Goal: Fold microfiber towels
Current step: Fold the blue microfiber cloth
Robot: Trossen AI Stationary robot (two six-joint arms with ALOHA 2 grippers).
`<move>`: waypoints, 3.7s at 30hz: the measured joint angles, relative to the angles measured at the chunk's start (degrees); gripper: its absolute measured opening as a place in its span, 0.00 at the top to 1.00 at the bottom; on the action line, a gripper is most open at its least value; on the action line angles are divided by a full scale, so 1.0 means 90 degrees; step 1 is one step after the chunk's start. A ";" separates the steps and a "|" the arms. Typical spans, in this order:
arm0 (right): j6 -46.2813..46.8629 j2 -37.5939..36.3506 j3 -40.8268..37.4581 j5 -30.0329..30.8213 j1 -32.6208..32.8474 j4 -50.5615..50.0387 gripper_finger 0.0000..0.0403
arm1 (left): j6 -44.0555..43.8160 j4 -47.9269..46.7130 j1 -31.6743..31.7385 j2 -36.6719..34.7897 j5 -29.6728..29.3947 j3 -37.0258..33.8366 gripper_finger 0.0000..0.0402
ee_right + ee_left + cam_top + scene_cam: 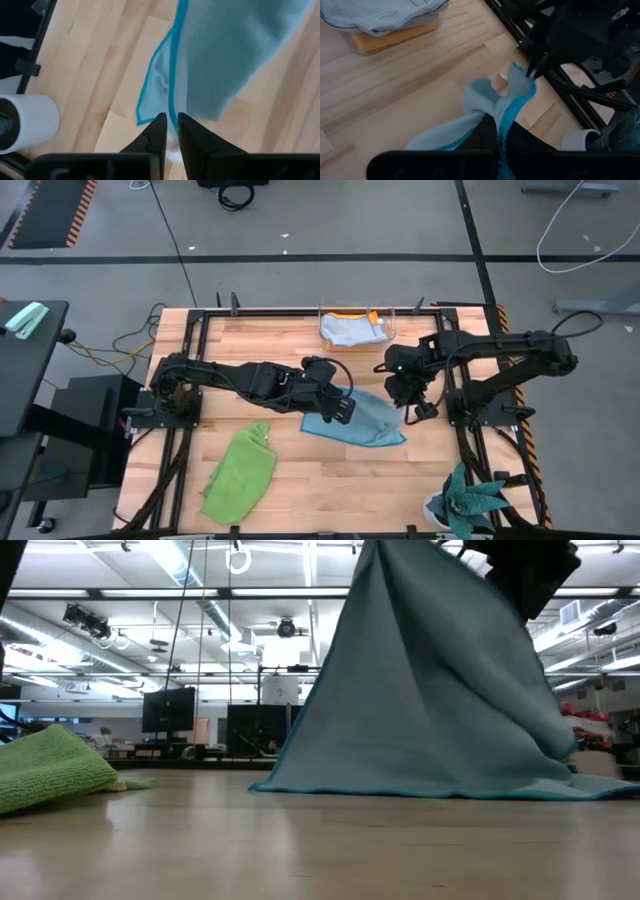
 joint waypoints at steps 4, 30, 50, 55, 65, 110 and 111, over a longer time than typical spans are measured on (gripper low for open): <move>0.0050 0.0001 -0.0004 0.0046 0.0133 0.0069 0.85 | 0.0022 0.0026 0.0000 0.0000 -0.0006 0.0000 0.99; 0.1507 0.0001 -0.0979 -0.0024 0.0350 0.1573 0.59 | 0.0145 0.0143 0.0005 0.0002 0.0018 0.0000 0.99; 0.2017 -0.0001 -0.2230 0.0028 0.0471 0.2612 0.63 | 0.0325 0.0367 0.0068 -0.0100 -0.0030 0.0007 0.99; 0.2040 -0.0001 -0.2239 0.0204 0.0471 0.2830 0.69 | 0.0326 0.0369 0.0066 -0.0100 -0.0028 0.0007 0.99; 0.2353 -0.0001 -0.2239 0.0336 0.0471 0.2763 0.97 | 0.0383 0.0372 0.0066 -0.0100 -0.0030 0.0007 0.99; 0.0704 0.0119 0.5002 0.3978 -0.1383 -0.2620 1.00 | 0.2346 -0.1360 0.1742 -0.0590 0.0322 0.1705 0.99; 0.0672 0.0138 0.5113 0.4074 -0.1370 -0.2619 1.00 | 0.2426 -0.1298 0.1827 -0.0593 0.0378 0.1707 0.99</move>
